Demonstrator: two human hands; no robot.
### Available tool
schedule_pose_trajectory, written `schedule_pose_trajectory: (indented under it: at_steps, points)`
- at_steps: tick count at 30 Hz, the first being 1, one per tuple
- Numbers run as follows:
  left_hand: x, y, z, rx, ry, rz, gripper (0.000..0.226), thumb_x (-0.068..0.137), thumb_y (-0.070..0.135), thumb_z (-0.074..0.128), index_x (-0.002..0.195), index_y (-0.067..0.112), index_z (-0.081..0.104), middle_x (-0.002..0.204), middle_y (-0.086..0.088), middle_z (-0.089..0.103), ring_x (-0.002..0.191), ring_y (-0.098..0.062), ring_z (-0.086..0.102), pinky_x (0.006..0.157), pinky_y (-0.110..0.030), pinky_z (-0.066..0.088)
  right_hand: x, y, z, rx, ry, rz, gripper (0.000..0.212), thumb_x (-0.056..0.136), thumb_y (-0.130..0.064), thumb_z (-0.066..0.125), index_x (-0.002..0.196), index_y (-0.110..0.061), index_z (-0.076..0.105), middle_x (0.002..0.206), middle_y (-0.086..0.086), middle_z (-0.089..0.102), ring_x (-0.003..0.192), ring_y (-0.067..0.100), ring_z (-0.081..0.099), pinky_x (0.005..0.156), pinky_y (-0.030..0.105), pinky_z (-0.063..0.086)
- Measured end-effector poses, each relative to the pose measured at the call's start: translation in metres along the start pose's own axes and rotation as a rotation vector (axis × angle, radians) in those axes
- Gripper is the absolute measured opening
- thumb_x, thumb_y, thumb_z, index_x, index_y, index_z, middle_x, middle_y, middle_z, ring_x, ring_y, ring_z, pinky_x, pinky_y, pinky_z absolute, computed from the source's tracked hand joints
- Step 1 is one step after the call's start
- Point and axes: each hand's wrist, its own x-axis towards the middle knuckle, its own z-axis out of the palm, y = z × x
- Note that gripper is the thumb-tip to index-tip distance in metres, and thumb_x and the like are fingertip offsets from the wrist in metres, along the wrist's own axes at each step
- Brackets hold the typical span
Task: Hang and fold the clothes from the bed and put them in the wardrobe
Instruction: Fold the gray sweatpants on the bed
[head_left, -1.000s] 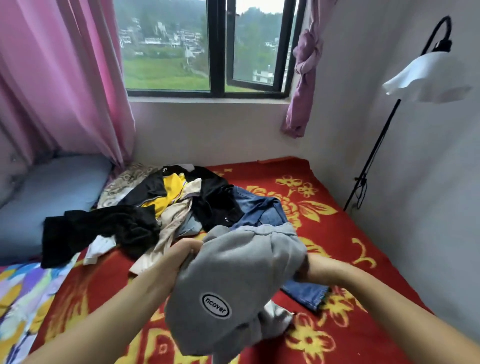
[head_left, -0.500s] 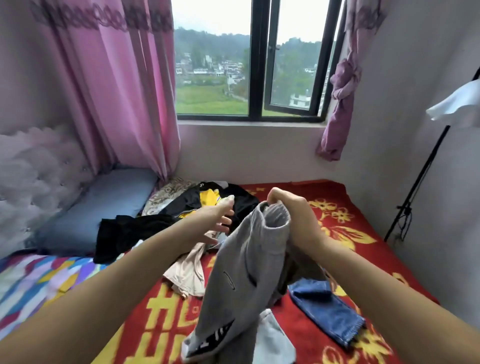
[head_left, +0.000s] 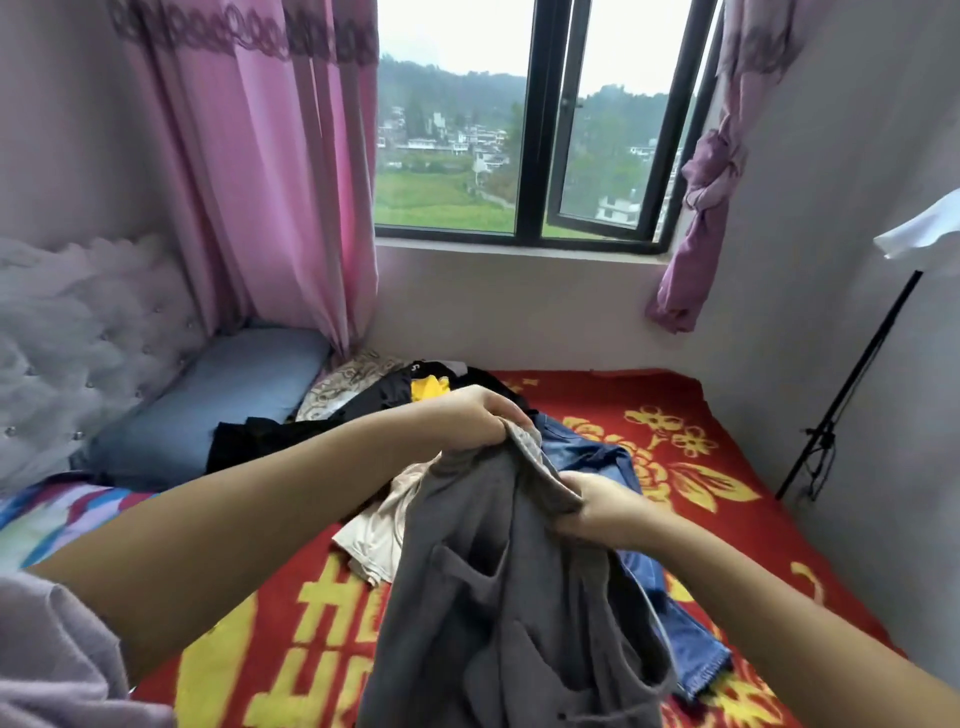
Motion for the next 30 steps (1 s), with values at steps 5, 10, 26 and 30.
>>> schedule_pose_trajectory:
  at_steps: [5,10,26,30]
  points:
    - [-0.004,-0.002,-0.028,-0.106,0.068,0.036,0.037,0.073,0.007,0.048,0.096,0.023,0.073,0.09,0.007,0.069,0.087,-0.008,0.063,0.075,-0.018,0.051,-0.011,0.041,0.003,0.029,-0.089,0.186,0.02,0.08,-0.011,0.059,0.063,-0.02,0.054,0.071,-0.009,0.058,0.072,0.006,0.05,0.063,0.025,0.041]
    - [-0.003,-0.027,-0.033,0.483,-0.301,-0.043,0.022,0.086,0.032,0.065,0.1,0.015,0.062,0.104,0.003,0.059,0.104,-0.021,0.059,0.079,-0.026,0.044,0.017,0.027,-0.083,-0.53,-0.094,0.185,0.013,0.082,-0.015,0.053,0.075,-0.012,0.063,0.082,0.002,0.067,0.082,0.023,0.062,0.062,0.025,0.044]
    - [-0.167,-0.085,-0.201,0.735,0.924,-0.074,0.023,0.074,0.038,0.051,0.084,0.02,0.061,0.073,-0.008,0.059,0.071,-0.033,0.054,0.063,-0.033,0.037,0.145,-0.228,-0.018,0.165,0.327,-0.671,0.033,0.071,0.012,0.048,0.089,-0.003,0.071,0.078,0.0,0.058,0.078,0.013,0.053,0.063,0.022,0.037]
    - [-0.166,-0.065,-0.159,0.688,0.294,-0.118,0.029,0.065,0.049,0.045,0.073,0.025,0.058,0.071,0.008,0.061,0.072,-0.016,0.057,0.063,-0.032,0.044,0.123,-0.197,-0.014,-0.037,0.209,-0.914,0.03,0.073,0.007,0.066,0.1,-0.004,0.073,0.099,0.005,0.068,0.09,0.019,0.062,0.084,0.019,0.046]
